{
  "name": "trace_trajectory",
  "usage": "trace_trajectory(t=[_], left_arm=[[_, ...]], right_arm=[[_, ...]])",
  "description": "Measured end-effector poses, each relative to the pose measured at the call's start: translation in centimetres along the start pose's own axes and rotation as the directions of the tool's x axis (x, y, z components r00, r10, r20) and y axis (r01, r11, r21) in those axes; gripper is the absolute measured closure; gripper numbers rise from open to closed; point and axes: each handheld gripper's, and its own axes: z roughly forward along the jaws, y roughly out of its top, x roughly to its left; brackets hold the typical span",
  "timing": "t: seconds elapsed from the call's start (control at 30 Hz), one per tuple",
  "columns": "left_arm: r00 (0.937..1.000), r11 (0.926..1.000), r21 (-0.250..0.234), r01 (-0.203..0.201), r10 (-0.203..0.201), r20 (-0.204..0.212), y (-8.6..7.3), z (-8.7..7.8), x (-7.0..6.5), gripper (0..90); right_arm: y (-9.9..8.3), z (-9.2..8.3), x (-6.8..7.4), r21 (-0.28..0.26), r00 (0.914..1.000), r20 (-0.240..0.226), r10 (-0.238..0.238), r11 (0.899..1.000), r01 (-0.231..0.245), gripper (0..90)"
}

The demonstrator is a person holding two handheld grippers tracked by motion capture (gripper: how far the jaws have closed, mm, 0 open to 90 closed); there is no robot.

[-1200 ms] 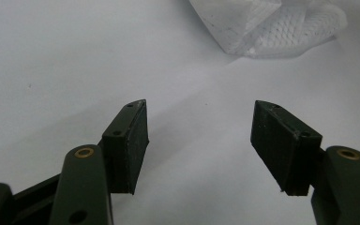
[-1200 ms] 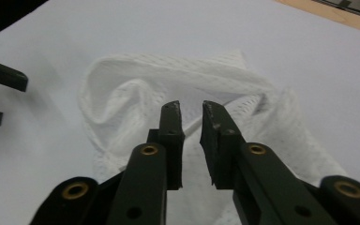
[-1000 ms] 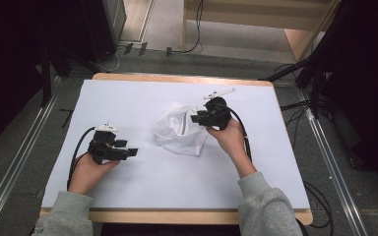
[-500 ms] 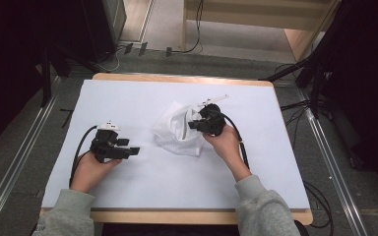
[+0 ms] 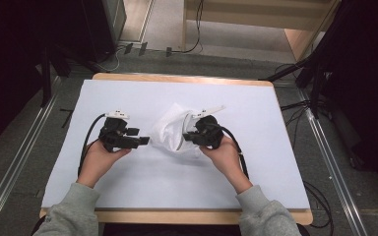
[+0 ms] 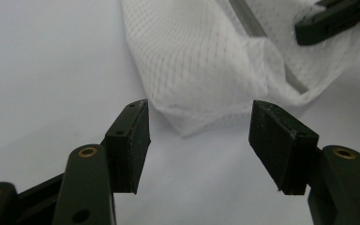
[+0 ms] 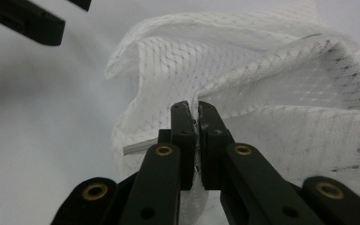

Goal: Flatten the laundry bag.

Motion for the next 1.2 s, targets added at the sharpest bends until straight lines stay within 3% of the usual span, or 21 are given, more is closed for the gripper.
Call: trace_trajectory(t=[0.17, 0.37, 0.67, 0.73, 0.77, 0.8, 0.87, 0.9, 0.97, 1.07, 1.2], left_arm=[[0.9989, 0.9988, 0.017, -0.046, 0.046, -0.002, 2.6, 1.7, -0.6, 39.6], [0.9989, 0.9986, 0.027, -0.045, 0.044, 0.013, 4.2, 3.7, -0.4, 39.5], [0.9993, 0.9966, 0.074, -0.037, 0.036, 0.014, 4.9, 6.9, 0.4, 41.8], [0.9995, 0.9954, 0.094, -0.021, 0.018, 0.024, 4.8, 7.6, 0.6, 46.3], [0.9997, 0.9945, 0.104, -0.01, 0.008, 0.023, 4.7, 7.9, 0.7, 54.6], [0.9997, 0.9928, 0.119, -0.008, 0.005, 0.024, 4.6, 8.2, 0.8, 54.6], [0.9995, 0.9913, 0.132, -0.003, -0.001, 0.031, 4.3, 8.7, 0.9, 73.1], [0.9996, 0.9907, 0.136, -0.01, 0.007, 0.029, 4.2, 8.9, 1.0, 73.1], [0.9992, 0.9888, 0.149, -0.013, 0.007, 0.04, 4.1, 9.3, 1.2, 86.2], [0.999, 0.9878, 0.155, -0.018, 0.011, 0.044, 4.0, 9.4, 1.4, 89.0], [0.999, 0.9931, 0.114, 0.028, -0.032, 0.032, 4.0, 8.5, 2.4, 89.5]], right_arm=[[-0.6, 0.2, 0.7, 0.007, 0.9999, -0.011, -0.007, 1.0, 0.007, 88.0], [-1.1, 0.5, 1.1, 0.016, 0.9999, -0.014, -0.002, 1.0, 0.002, 88.0], [-2.0, 0.7, 1.4, 0.019, 0.9998, -0.02, 0.006, 1.0, -0.006, 88.0], [-2.1, 0.8, 1.4, 0.019, 0.9998, -0.02, 0.005, 1.0, -0.005, 88.0], [-2.3, 0.8, 1.5, 0.019, 0.9998, -0.016, 0.01, 1.0, -0.009, 88.0], [-2.3, 0.8, 1.5, 0.019, 0.9998, -0.016, 0.01, 1.0, -0.009, 88.0], [-2.5, 0.7, 1.5, 0.015, 0.9998, -0.018, 0.012, 1.0, -0.011, 88.0], [-2.5, 0.7, 1.5, 0.015, 0.9998, -0.018, 0.012, 1.0, -0.011, 88.0], [-2.6, 0.5, 1.5, 0.012, 0.9997, -0.018, 0.015, 1.0, -0.015, 88.0], [-2.7, 0.3, 1.4, 0.008, 0.9997, -0.017, 0.016, 1.0, -0.016, 88.0], [-2.7, -0.3, 1.4, -0.003, 0.9996, -0.017, 0.024, 1.0, -0.024, 88.1]])
